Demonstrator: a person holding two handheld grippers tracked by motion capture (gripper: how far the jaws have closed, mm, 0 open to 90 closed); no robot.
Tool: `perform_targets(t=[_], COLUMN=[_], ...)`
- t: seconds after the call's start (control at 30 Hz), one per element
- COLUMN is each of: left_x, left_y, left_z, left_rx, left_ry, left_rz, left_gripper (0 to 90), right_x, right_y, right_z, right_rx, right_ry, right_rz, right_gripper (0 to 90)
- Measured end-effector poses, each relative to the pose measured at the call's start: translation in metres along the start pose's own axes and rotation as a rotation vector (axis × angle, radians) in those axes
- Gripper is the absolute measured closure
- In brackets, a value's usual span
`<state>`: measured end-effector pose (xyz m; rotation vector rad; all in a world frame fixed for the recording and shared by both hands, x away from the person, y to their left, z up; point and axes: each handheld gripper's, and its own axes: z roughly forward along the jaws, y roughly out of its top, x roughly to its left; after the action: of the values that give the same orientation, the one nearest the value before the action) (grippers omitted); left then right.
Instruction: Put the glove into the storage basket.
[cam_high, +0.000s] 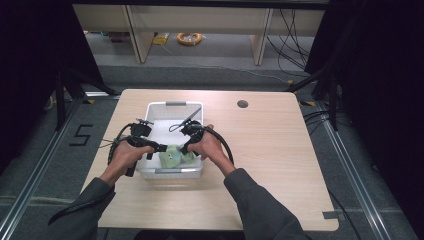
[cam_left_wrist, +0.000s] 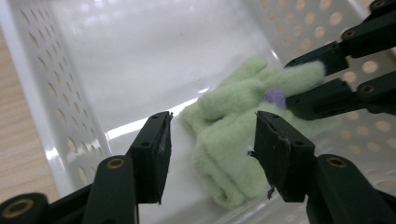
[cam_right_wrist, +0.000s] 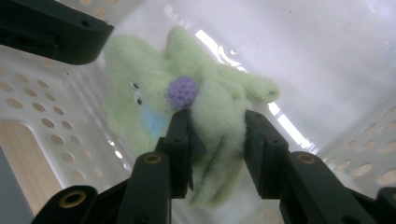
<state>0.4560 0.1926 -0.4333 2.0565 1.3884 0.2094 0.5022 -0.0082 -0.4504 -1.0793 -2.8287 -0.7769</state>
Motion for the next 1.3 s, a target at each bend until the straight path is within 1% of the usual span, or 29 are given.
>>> perform_targets(t=[0.07,0.17,0.27,0.3,0.33,0.43,0.5,0.53,0.57,0.6,0.63,0.67,0.7,0.73,0.77,0.8,0.83,0.87,0.9,0.97,1.0,1.03,1.07,1.1,1.13,1.17,1.23,1.27,1.3], left_x=[-0.005,-0.009,-0.011,-0.013,-0.014,-0.017,-0.02,-0.021,-0.021,-0.024,-0.025,-0.027,-0.032,-0.034,-0.034,-0.037,-0.039,-0.04,-0.043,-0.048,-0.048,-0.054,-0.054,-0.058,-0.061,-0.066,-0.069,-0.074,-0.074], left_y=[-0.001,-0.002,-0.002,-0.003,-0.004,-0.004,-0.006,-0.007,-0.007,-0.008,-0.009,-0.01,-0.012,-0.013,-0.013,-0.014,-0.015,-0.016,-0.018,-0.021,-0.021,-0.025,-0.025,-0.027,-0.03,-0.033,-0.034,-0.037,-0.037], left_z=[-0.002,-0.004,-0.006,-0.008,-0.01,-0.016,-0.021,-0.023,-0.023,-0.025,-0.027,-0.028,-0.031,-0.032,-0.032,-0.036,-0.038,-0.04,-0.041,-0.045,-0.045,-0.047,-0.047,-0.048,-0.049,-0.048,-0.048,-0.047,-0.047], left_rx=[0.011,0.009,0.0,-0.018,-0.021,-0.043,-0.057,-0.06,-0.06,-0.069,-0.067,-0.073,-0.092,-0.103,-0.103,-0.11,-0.118,-0.125,-0.135,-0.142,-0.142,-0.152,-0.152,-0.161,-0.163,-0.17,-0.175,-0.18,-0.18], left_ry=[-0.005,-0.016,-0.019,-0.017,-0.02,-0.034,-0.039,-0.044,-0.044,-0.05,-0.058,-0.063,-0.067,-0.068,-0.068,-0.08,-0.086,-0.091,-0.097,-0.111,-0.111,-0.127,-0.127,-0.141,-0.155,-0.173,-0.178,-0.186,-0.186], left_rz=[0.026,0.034,0.039,0.035,0.032,0.041,0.042,0.051,0.051,0.047,0.061,0.062,0.071,0.068,0.068,0.076,0.078,0.085,0.082,0.088,0.088,0.106,0.106,0.11,0.119,0.129,0.134,0.137,0.137], left_gripper=[45.7,45.2,44.6,43.9,43.5,42.1,39.3,38.0,37.8,37.1,37.1,36.3,34.7,34.3,33.8,33.5,33.1,33.0,32.9,32.4,32.4,32.3,32.1,32.1,31.5,30.7,30.3,30.1,29.7], right_x=[0.001,0.002,0.001,0.001,0.0,-0.001,-0.001,-0.001,-0.001,-0.002,-0.002,-0.001,0.0,0.001,0.001,0.002,0.001,0.001,0.003,0.003,0.003,0.003,0.003,0.002,0.002,0.002,0.001,0.0,0.001], right_y=[0.001,0.002,0.004,0.005,0.005,0.004,0.003,0.003,0.003,0.001,0.001,0.0,-0.003,-0.005,-0.006,-0.008,-0.009,-0.011,-0.013,-0.019,-0.019,-0.026,-0.026,-0.028,-0.037,-0.04,-0.043,-0.052,-0.055], right_z=[0.0,-0.001,-0.007,-0.01,-0.012,-0.02,-0.025,-0.028,-0.028,-0.033,-0.033,-0.036,-0.041,-0.044,-0.046,-0.049,-0.051,-0.054,-0.057,-0.063,-0.063,-0.07,-0.07,-0.072,-0.077,-0.08,-0.082,-0.088,-0.089], right_rx=[0.007,0.003,-0.014,-0.016,-0.028,-0.054,-0.074,-0.085,-0.085,-0.098,-0.098,-0.101,-0.116,-0.118,-0.125,-0.126,-0.14,-0.151,-0.154,-0.176,-0.176,-0.194,-0.194,-0.206,-0.228,-0.228,-0.237,-0.25,-0.261], right_ry=[-0.013,-0.019,-0.042,-0.051,-0.053,-0.045,-0.043,-0.042,-0.042,-0.041,-0.041,-0.04,-0.038,-0.032,-0.028,-0.028,-0.03,-0.029,-0.026,-0.019,-0.019,-0.007,-0.007,-0.008,-0.007,-0.004,0.003,-0.002,0.009], right_rz=[-0.002,-0.003,-0.015,-0.018,-0.009,-0.018,-0.016,-0.01,-0.01,-0.012,-0.012,-0.003,-0.008,-0.006,-0.021,-0.017,-0.041,-0.046,-0.019,-0.02,-0.02,-0.018,-0.018,-0.03,-0.016,-0.02,-0.016,-0.025,-0.018], right_gripper=[64.0,60.4,57.5,56.1,56.0,55.9,54.5,54.0,54.0,53.5,53.5,52.8,51.2,51.1,50.9,50.2,49.2,47.9,47.0,45.2,45.2,44.5,44.5,43.8,41.7,41.3,41.0,39.7,38.9])
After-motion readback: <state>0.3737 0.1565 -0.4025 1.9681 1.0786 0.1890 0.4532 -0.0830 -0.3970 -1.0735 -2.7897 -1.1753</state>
